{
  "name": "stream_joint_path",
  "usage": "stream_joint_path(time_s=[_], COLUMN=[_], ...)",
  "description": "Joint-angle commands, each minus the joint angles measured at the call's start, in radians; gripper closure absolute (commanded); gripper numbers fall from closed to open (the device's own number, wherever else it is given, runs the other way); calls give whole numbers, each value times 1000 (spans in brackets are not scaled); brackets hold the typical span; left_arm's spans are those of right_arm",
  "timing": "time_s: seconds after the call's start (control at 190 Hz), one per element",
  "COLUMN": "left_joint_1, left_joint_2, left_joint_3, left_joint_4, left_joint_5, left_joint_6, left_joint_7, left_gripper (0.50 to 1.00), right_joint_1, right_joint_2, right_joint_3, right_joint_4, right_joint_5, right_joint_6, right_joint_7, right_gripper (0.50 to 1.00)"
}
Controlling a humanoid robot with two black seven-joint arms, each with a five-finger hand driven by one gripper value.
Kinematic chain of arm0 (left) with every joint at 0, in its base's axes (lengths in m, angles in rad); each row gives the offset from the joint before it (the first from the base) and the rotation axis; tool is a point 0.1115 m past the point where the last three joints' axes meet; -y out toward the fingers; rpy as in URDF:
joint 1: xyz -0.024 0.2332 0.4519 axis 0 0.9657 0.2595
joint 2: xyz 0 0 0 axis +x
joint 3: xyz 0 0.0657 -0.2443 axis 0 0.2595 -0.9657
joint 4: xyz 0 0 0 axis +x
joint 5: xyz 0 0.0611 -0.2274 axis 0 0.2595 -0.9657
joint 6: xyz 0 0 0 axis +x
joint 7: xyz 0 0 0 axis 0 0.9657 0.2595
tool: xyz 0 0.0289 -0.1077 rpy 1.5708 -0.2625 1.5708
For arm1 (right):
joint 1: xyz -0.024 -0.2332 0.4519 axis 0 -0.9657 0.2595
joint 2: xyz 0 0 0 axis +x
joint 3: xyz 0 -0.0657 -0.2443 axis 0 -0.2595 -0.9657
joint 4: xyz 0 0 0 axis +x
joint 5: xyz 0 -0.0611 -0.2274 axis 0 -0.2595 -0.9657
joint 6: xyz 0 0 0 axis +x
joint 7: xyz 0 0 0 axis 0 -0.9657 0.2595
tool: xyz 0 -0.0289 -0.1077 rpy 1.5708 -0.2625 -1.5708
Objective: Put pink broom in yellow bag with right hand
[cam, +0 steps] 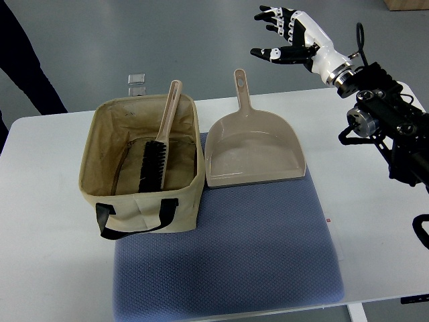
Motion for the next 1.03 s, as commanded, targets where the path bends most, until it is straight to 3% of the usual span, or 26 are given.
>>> stream_joint_path(time_s=[0.0, 0.326, 0.882, 1.03], left_joint_1=[0, 0, 0, 0], left_joint_2=[0, 0, 0, 0], left_joint_3=[0, 0, 0, 0], left_joint_4=[0, 0, 0, 0], left_joint_5=[0, 0, 0, 0], left_joint_6=[0, 0, 0, 0], left_joint_7=[0, 0, 0, 0], left_gripper=[500, 500, 500, 500], right_joint_1=[-55, -145, -150, -150], right_joint_2=[9, 16, 18, 21], right_joint_3=[20, 24, 24, 13], right_joint_4=[0, -9, -12, -11], right_joint_5=[146, 476, 479, 471], right_joint_6=[-29, -34, -85, -85], right_joint_7=[4, 4, 6, 43], right_gripper=[587, 572, 570, 570])
